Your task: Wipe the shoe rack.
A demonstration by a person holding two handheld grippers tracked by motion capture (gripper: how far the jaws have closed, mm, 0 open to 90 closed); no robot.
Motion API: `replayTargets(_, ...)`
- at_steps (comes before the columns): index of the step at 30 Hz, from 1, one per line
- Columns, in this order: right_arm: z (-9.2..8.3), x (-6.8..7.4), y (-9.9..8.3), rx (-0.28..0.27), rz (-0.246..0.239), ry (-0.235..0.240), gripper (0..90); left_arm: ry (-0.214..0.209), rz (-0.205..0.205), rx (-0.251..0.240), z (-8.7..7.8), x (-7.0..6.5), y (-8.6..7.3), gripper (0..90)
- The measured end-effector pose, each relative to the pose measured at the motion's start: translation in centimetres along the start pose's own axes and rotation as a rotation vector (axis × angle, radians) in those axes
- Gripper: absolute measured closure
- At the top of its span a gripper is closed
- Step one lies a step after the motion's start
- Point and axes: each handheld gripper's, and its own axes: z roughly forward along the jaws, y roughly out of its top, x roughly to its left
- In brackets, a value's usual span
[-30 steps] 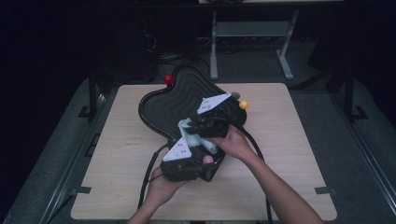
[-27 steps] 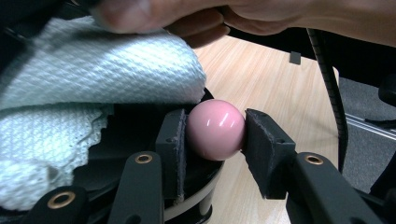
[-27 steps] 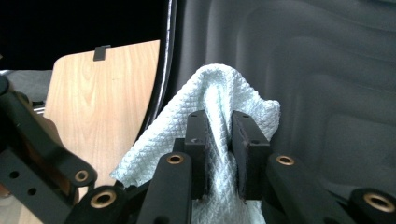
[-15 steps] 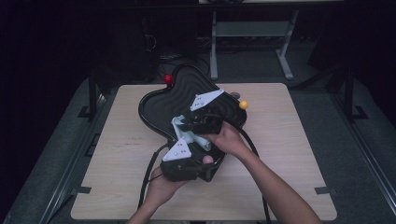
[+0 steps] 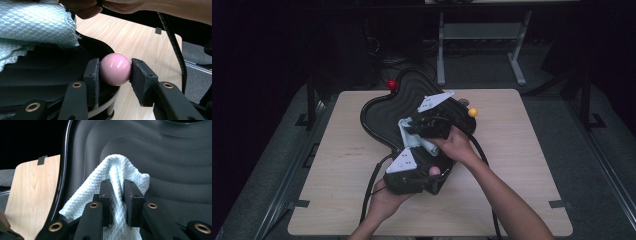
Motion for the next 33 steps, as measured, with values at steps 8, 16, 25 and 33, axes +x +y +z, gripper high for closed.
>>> replayTargets(8, 0.5, 0.2, 0.7, -0.005, -0.022, -0.019, 77.2, -0.002, -0.007, -0.006, 0.0, -0.1, 0.0, 60.0)
replayTargets(16, 1.2, 1.7, 1.4, -0.01, -0.056, 0.035, 77.2, -0.003, -0.003, -0.001, 0.0, 0.0, 0.0, 60.0)
replayTargets(25, 1.4, 1.2, 1.5, -0.04, -0.023, 0.011, 77.2, 0.0, -0.001, -0.001, -0.1, 0.0, -0.1, 60.0)
replayTargets(33, 1.4, -0.2, 2.3, -0.025, -0.004, -0.035, 77.5, 0.003, -0.005, -0.001, -0.1, 0.0, -0.1, 60.0)
